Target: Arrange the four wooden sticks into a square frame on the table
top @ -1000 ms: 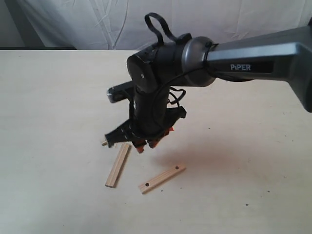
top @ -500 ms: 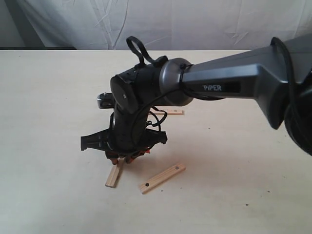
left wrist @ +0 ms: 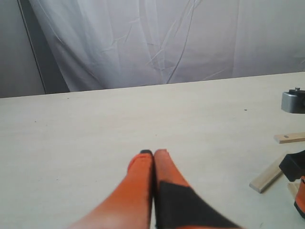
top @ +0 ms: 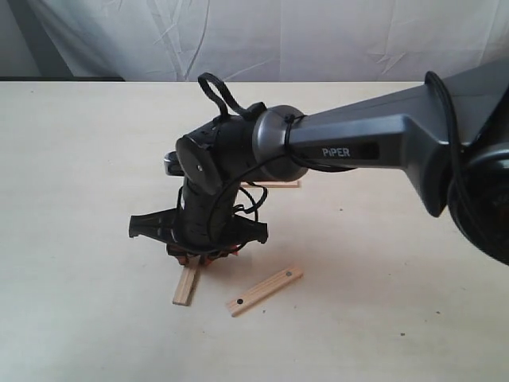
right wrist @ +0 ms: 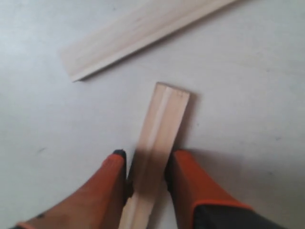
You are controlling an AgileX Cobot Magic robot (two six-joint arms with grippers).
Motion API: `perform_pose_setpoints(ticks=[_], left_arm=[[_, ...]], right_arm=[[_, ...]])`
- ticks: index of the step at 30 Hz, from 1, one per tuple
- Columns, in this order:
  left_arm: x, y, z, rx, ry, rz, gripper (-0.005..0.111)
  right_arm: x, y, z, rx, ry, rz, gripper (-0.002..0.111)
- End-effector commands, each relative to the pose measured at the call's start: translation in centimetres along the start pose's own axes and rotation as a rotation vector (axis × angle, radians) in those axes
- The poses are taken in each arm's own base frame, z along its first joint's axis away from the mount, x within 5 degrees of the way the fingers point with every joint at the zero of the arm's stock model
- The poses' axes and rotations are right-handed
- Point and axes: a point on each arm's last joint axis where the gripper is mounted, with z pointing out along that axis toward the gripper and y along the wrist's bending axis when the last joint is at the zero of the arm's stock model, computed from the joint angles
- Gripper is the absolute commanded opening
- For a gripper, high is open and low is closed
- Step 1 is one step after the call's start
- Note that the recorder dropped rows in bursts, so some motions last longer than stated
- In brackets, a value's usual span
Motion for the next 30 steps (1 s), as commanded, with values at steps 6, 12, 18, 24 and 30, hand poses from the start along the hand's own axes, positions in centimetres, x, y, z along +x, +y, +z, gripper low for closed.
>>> perform_pose_setpoints(ticks=[6,12,18,24,30], left_arm=[[0.0,0.0,0.0,-0.001,-0.012,0.000,0.000],[0.0,0.0,0.0,-0.001,-0.012,0.000,0.000],[0.0,0.0,0.0,-0.001,-0.012,0.000,0.000],[0.0,0.0,0.0,-0.001,-0.012,0.000,0.000],[0.0,0.0,0.0,-0.001,-0.012,0.000,0.000]], right_arm=[[0.4,-1.5,1.3,0.152,0.046,-0.075,0.013],[-1.1,-2.3,-1.2,0.164,-0.007,-0.082,0.003],[-4.4,-5.4,-5.5,0.151,-0.063,-0.056,0.006],[-7.2,-9.1,-6.8,0.157,-0.106,0.001,0.006],[-7.1,-9.1,-6.0,0.120,-0.061,-0.011,0.006]])
